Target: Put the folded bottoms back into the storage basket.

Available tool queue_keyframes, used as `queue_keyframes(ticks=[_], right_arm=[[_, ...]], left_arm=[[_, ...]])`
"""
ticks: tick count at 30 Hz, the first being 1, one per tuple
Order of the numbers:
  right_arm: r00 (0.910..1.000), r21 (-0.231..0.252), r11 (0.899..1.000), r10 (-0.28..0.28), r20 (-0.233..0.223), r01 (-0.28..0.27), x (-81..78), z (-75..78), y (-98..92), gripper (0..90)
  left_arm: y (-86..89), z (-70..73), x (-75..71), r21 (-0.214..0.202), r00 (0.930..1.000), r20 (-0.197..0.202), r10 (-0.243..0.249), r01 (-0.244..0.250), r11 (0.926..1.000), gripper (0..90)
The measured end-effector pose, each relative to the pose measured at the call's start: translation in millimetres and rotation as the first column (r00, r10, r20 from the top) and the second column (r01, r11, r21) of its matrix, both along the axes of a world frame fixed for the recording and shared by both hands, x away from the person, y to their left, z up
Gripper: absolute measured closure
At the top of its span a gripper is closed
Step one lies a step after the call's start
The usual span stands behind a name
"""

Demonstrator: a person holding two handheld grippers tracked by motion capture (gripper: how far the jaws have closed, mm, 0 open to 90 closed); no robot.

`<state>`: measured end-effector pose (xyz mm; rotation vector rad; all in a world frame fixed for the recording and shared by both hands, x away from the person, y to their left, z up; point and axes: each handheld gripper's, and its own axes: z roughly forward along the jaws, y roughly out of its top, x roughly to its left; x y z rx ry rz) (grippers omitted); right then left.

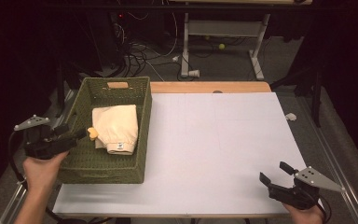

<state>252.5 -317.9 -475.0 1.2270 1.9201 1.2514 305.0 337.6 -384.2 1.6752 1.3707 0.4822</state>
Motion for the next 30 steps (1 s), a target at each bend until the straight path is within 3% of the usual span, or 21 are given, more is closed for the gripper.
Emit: queue_keyframes(ticks=[3,12,30], right_arm=[[1.0,-0.003,1.0,0.001,0.001,-0.001,0.0,-0.1,0.1,16.5],[1.0,-0.005,1.0,-0.001,-0.002,0.001,0.1,-0.1,0.5,16.5],[1.0,-0.004,1.0,0.001,0.002,-0.001,-0.6,0.4,0.6,16.5]], left_arm=[[0.9,-1.3,-5.6,0.011,1.0,0.003,-0.001,0.001,0.9999,23.9],[5.6,-4.9,-18.2,-0.012,0.9999,0.012,-0.005,0.005,0.9999,23.9],[4.6,-14.4,-38.3,-0.013,0.9996,0.025,-0.012,0.013,0.9998,23.7]])
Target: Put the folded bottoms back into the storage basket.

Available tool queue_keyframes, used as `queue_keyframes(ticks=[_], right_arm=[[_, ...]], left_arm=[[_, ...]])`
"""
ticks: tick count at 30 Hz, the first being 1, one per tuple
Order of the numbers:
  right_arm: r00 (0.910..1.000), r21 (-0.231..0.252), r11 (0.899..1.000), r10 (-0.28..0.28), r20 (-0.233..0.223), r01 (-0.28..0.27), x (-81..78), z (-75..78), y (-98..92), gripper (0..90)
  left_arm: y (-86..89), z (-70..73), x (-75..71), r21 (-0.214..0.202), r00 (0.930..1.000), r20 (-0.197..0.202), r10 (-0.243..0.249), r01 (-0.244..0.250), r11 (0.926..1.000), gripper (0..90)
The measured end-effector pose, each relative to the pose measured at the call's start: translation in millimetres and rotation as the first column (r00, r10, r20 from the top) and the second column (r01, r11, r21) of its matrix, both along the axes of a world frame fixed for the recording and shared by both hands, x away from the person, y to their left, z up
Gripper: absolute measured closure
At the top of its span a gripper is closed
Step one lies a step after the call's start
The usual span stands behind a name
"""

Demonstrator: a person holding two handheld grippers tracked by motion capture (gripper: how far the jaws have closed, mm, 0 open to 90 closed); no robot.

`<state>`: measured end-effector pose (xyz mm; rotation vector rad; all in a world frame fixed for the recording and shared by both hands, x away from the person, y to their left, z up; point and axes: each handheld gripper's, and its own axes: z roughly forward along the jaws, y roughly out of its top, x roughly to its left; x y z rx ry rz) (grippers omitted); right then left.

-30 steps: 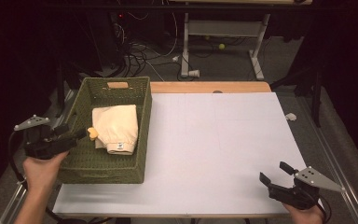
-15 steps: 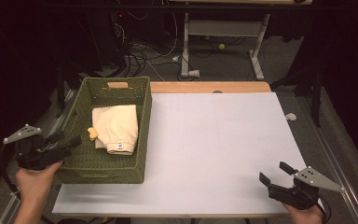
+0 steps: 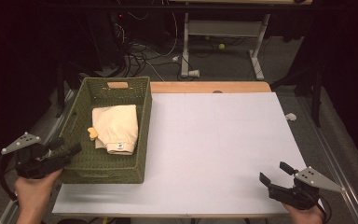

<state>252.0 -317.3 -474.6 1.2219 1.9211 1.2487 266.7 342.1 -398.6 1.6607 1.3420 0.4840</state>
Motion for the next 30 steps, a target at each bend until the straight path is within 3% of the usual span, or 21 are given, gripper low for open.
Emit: queue_keyframes(ticks=[11,15,30], right_arm=[[1.0,-0.002,1.0,-0.001,-0.002,0.001,-0.1,0.2,1.6,16.5],[1.0,-0.001,1.0,0.0,-0.006,0.0,0.0,-0.1,1.1,16.6],[1.0,0.0,1.0,-0.003,-0.001,0.003,-0.4,0.3,1.2,16.6]], left_arm=[[0.6,-10.3,-10.4,-0.011,0.9999,0.007,0.011,-0.011,0.9999,23.7],[-1.5,-13.8,-13.2,0.003,0.9997,0.01,0.021,-0.021,0.9998,23.7],[-8.9,-23.6,-26.5,0.002,0.9995,0.029,0.009,-0.009,1.0,23.7]])
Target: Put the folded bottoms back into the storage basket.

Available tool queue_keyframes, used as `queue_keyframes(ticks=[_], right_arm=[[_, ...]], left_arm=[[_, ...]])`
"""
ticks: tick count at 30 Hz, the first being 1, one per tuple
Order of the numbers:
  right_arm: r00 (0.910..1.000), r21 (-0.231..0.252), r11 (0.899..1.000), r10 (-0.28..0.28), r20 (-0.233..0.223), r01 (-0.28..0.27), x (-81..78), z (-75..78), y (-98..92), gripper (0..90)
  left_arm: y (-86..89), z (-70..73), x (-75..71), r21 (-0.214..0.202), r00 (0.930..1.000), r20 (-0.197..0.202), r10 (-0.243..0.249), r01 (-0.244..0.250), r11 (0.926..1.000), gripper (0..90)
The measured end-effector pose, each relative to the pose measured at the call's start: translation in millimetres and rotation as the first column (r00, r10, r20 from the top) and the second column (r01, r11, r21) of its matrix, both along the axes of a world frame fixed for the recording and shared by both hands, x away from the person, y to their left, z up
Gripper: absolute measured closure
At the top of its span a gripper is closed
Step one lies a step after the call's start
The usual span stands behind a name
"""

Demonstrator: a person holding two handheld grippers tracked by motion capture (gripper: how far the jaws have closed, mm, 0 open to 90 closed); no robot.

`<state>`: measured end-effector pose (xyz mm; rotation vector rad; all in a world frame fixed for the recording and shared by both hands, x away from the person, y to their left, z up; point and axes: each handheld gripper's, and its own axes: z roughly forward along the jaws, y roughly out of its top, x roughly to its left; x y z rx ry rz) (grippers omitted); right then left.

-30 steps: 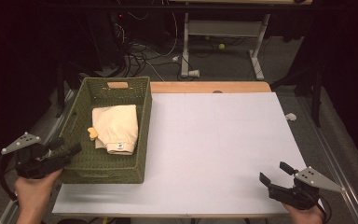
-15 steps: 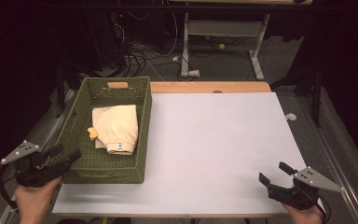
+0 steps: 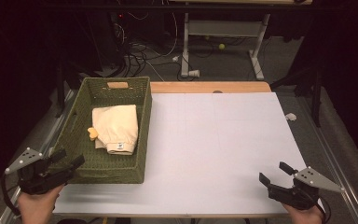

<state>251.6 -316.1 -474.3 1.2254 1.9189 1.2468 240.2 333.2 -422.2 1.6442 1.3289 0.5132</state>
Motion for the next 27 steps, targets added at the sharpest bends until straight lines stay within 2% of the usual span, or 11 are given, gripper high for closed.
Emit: queue_keyframes(ticks=[12,27], right_arm=[[1.0,-0.002,1.0,0.002,0.003,-0.002,0.0,0.0,0.2,16.6],[1.0,-0.003,1.0,0.001,0.005,-0.001,-0.3,0.2,0.2,16.6]], left_arm=[[-4.1,-8.2,-7.2,-0.003,0.9998,0.017,0.013,-0.013,0.9999,23.7],[-12.8,-16.0,-13.5,0.028,0.9997,0.022,0.008,-0.008,0.9996,23.7]])
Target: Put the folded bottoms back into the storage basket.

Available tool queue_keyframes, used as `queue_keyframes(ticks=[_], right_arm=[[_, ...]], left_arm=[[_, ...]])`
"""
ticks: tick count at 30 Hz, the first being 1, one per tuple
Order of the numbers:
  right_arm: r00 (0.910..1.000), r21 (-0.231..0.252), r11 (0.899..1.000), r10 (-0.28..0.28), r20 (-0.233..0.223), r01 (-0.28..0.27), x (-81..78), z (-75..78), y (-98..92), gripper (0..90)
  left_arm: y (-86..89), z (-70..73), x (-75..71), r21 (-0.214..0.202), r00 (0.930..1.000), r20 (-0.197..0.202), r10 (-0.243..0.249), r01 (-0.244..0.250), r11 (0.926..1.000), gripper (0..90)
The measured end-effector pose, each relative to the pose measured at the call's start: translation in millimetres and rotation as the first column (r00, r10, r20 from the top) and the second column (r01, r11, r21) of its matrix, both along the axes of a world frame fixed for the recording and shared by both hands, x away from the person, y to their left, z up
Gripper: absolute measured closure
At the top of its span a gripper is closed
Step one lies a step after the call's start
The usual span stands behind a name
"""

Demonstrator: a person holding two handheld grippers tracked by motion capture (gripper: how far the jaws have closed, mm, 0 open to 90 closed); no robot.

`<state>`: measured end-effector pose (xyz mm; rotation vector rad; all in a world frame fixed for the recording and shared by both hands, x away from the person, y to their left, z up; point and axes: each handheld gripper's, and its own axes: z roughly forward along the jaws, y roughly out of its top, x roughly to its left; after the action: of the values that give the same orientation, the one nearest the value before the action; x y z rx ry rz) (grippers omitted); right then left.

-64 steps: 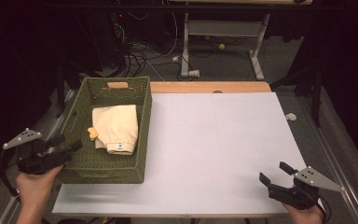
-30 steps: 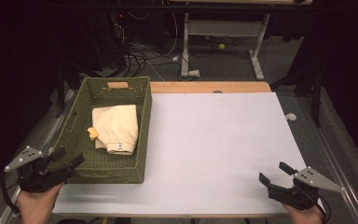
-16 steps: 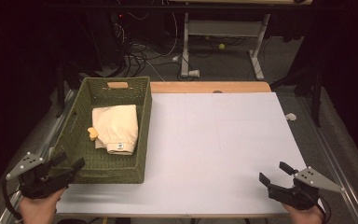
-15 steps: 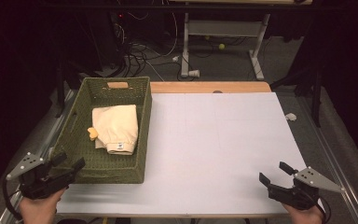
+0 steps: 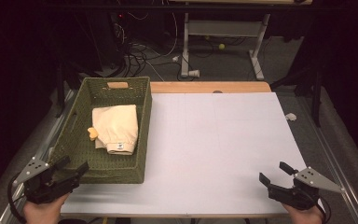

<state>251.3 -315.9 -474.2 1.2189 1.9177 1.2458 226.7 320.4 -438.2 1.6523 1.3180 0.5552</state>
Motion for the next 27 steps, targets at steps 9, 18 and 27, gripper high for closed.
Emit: queue_keyframes(ticks=[9,18,27], right_arm=[[1.0,-0.001,1.0,0.001,0.0,-0.001,0.2,-0.1,0.0,16.6],[1.0,0.0,1.0,-0.001,0.001,0.001,-0.2,0.1,-0.1,16.6],[1.0,-0.001,1.0,-0.001,0.001,0.001,-0.2,0.1,-0.1,16.6]], left_arm=[[0.6,-4.0,-3.4,-0.01,0.9998,0.015,0.011,-0.011,0.9999,23.7],[5.0,-8.1,-8.2,-0.029,0.9989,0.029,0.036,-0.035,0.999,23.0],[3.8,-11.2,-13.2,-0.014,0.9979,0.051,0.041,-0.041,0.9991,23.0]])
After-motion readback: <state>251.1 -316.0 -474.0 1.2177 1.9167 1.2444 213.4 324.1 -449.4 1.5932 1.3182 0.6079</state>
